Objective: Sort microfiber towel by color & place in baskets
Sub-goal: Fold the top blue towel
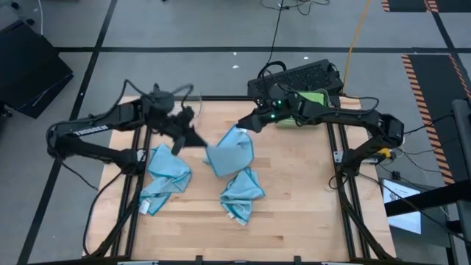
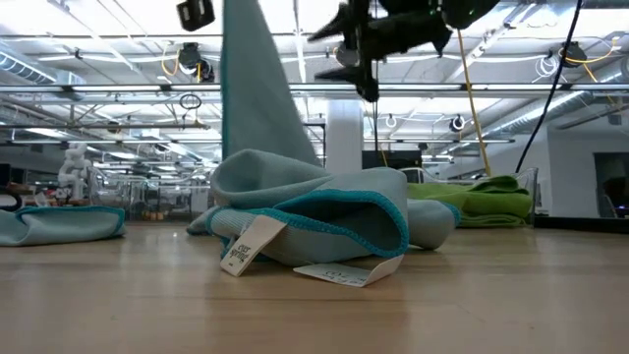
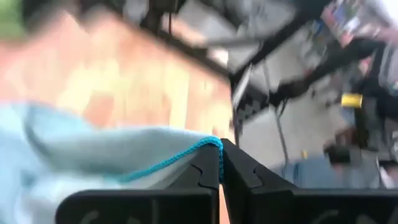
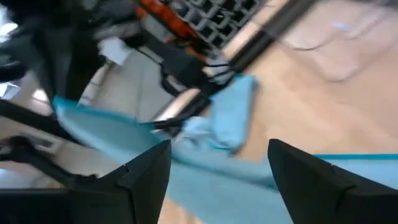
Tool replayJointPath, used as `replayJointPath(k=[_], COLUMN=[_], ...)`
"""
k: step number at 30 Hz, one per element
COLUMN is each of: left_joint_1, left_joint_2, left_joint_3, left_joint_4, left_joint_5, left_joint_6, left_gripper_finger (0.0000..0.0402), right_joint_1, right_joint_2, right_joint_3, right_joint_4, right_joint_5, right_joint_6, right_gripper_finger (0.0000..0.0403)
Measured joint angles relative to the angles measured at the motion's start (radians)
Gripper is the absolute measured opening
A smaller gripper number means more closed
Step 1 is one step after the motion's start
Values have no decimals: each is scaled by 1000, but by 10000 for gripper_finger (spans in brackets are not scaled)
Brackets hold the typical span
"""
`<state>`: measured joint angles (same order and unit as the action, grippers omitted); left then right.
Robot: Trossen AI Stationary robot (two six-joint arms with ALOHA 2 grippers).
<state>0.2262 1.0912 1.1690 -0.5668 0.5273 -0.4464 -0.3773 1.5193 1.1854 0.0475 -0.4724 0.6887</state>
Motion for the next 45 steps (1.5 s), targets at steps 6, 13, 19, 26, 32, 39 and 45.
replayJointPath(k=[6, 13, 19, 26, 32, 39, 45], left_joint_1=[-175, -421, -617, -789, -898, -976, -990], left_joint_2=[5, 5, 22, 85, 172, 259, 270], left_joint_3=[-25, -205, -446, -600, -625, -625, -624], left_joint_4=[-114, 40, 407, 519, 525, 562, 583], left_joint_5=[-132, -296, -518, -705, -739, -739, -743], left_joint_6=[-98, -428, -736, -1029, -1190, -1304, -1317], left_gripper_finger=[13, 7, 5, 7, 11, 5, 9], right_joint_1=[-36, -21, -20, -27, 10, 20, 50], right_joint_2=[88, 193, 271, 423, 510, 509, 546], right_joint_3=[0, 0, 60, 183, 277, 283, 283], right_joint_4=[-3, -9, -21, -28, -120, -292, -283], right_joint_5=[-30, -29, -23, -95, -132, -89, -76], right_joint_6=[-59, -132, -259, -334, -463, -877, -1041], right_gripper_finger=[247, 247, 247, 247, 247, 247, 247])
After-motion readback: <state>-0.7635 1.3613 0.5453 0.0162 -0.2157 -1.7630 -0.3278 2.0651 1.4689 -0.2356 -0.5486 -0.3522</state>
